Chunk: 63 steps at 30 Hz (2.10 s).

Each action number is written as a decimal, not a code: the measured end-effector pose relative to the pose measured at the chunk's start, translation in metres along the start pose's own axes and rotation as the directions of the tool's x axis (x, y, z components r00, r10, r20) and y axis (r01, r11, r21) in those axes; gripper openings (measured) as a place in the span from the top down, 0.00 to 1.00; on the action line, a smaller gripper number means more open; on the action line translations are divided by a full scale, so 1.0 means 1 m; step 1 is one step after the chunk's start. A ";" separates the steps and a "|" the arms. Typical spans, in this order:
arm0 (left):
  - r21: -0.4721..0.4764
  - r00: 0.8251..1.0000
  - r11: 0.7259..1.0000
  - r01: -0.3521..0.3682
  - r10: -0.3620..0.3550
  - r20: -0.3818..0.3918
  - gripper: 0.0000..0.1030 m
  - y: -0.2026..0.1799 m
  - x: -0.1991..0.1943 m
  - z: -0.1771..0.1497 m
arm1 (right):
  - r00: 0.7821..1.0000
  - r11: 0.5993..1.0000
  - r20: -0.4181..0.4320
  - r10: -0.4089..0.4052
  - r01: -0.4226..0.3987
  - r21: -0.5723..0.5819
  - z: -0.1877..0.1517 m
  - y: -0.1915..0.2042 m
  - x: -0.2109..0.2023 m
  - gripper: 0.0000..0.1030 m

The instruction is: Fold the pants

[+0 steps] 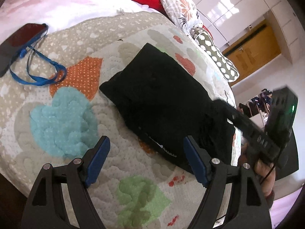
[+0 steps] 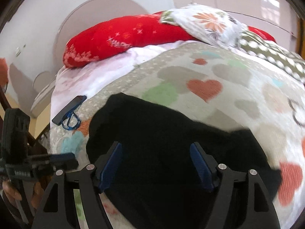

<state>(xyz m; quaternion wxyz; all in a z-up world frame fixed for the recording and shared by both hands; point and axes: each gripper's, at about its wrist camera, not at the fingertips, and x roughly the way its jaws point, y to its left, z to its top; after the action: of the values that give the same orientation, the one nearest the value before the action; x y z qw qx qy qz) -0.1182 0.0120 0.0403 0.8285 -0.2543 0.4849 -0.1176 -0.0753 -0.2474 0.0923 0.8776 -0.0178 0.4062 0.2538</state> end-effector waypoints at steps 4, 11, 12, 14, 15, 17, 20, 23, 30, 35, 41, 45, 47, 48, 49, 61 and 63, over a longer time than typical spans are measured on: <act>-0.013 1.000 1.000 0.002 -0.002 0.017 0.23 0.000 0.009 0.008 | 0.999 0.998 -0.030 0.023 -0.025 -0.062 0.026 0.016 0.026 0.21; -0.027 1.000 1.000 0.004 -0.004 0.020 0.20 -0.001 0.023 0.018 | 0.993 0.984 -0.114 0.022 -0.042 -0.175 0.064 0.038 0.079 0.18; -0.031 1.000 1.000 0.005 -0.004 0.021 0.20 0.000 0.025 0.019 | 0.990 0.981 -0.138 0.023 -0.049 -0.189 0.067 0.041 0.089 0.18; -0.050 1.000 0.999 0.012 -0.011 0.018 0.18 0.003 0.028 0.020 | 0.983 0.974 -0.183 0.016 -0.057 -0.221 0.070 0.047 0.110 0.18; -0.056 1.000 0.998 0.015 -0.014 0.018 0.18 0.004 0.029 0.021 | 0.979 0.972 -0.202 0.011 -0.058 -0.228 0.071 0.049 0.122 0.18; -0.057 1.000 0.998 0.015 -0.014 0.024 0.18 0.005 0.031 0.022 | 0.972 0.973 -0.235 0.024 -0.077 -0.216 0.069 0.049 0.140 0.20; -0.029 0.999 1.000 0.012 -0.011 0.043 0.20 0.001 0.030 0.024 | 0.975 0.980 -0.213 0.063 -0.101 -0.171 0.066 0.047 0.145 0.54; 0.018 0.997 1.000 0.003 -0.004 0.072 0.55 -0.009 0.021 0.025 | 0.983 0.983 -0.168 0.073 -0.099 -0.153 0.065 0.045 0.130 0.66; 0.269 0.960 0.958 0.095 -0.160 0.231 0.70 -0.081 -0.041 0.009 | 0.977 0.981 0.096 0.192 -0.187 -0.058 0.071 0.002 0.005 0.73; 0.531 0.954 0.838 0.128 -0.251 0.166 0.70 -0.162 -0.026 -0.031 | 0.963 0.983 0.233 0.137 -0.162 0.091 0.030 -0.068 -0.071 0.73; 0.646 0.967 0.719 0.255 -0.204 -0.154 0.66 -0.212 0.059 -0.085 | 0.983 0.946 0.123 -0.139 0.095 0.310 -0.060 -0.145 -0.104 0.67; 0.696 0.960 0.662 0.278 -0.183 -0.210 0.53 -0.214 0.053 -0.102 | 0.978 0.898 0.112 -0.176 0.113 0.425 -0.103 -0.169 -0.131 0.35; 0.699 0.952 0.646 0.307 -0.221 -0.213 0.33 -0.205 0.031 -0.095 | 0.976 0.884 0.159 -0.145 0.056 0.464 -0.115 -0.169 -0.142 0.27; 0.698 0.950 0.645 0.312 -0.232 -0.210 0.30 -0.202 0.023 -0.090 | 0.976 0.879 0.184 -0.115 0.014 0.477 -0.118 -0.169 -0.145 0.21; 0.699 0.949 0.644 0.312 -0.248 -0.195 0.29 -0.197 0.013 -0.081 | 0.975 0.871 0.212 -0.073 -0.041 0.489 -0.121 -0.168 -0.144 0.20; 0.603 0.989 0.786 0.139 -0.142 -0.043 0.25 -0.168 0.038 -0.040 | 0.993 0.955 0.117 -0.032 -0.004 0.298 -0.079 -0.119 -0.095 0.91; 0.604 0.989 0.784 0.144 -0.130 -0.068 0.25 -0.166 0.045 -0.045 | 0.992 0.951 0.099 -0.072 0.038 0.306 -0.087 -0.122 -0.102 0.92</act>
<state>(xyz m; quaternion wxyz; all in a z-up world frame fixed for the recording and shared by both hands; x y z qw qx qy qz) -0.1258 -0.1617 0.0778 0.8499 -0.0085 0.4113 -0.3293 -0.1354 -0.4184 0.0870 0.8977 0.1196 0.3910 0.1644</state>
